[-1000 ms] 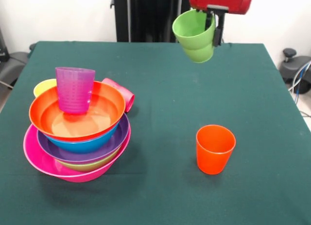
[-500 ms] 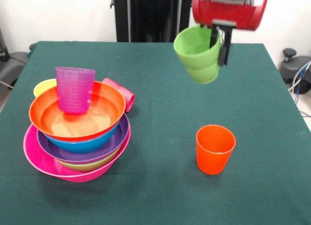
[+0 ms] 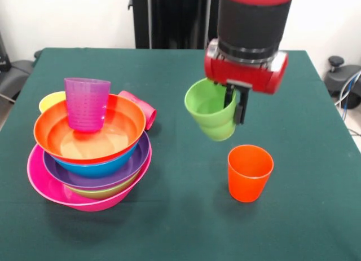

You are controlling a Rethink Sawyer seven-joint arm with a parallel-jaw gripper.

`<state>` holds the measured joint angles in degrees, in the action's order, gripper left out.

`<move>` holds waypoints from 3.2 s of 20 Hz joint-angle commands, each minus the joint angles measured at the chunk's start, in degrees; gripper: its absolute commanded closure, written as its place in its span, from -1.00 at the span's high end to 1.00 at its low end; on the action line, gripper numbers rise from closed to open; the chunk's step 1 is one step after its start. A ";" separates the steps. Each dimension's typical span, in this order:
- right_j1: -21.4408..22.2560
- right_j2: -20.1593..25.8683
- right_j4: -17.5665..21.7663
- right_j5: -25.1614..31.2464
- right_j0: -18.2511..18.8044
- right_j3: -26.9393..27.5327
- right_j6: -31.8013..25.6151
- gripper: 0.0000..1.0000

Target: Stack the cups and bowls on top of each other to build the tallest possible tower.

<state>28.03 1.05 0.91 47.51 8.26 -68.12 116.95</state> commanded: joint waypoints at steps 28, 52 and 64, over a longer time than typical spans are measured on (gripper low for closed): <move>-2.85 -4.42 -8.83 8.42 -5.91 7.57 11.00 -1.00; -9.46 -7.11 -9.92 3.70 -8.02 10.27 12.05 -1.00; -10.00 -7.84 -11.02 4.03 -9.02 10.95 12.51 -1.00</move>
<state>18.19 -9.54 -8.99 50.96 0.54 -59.57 118.32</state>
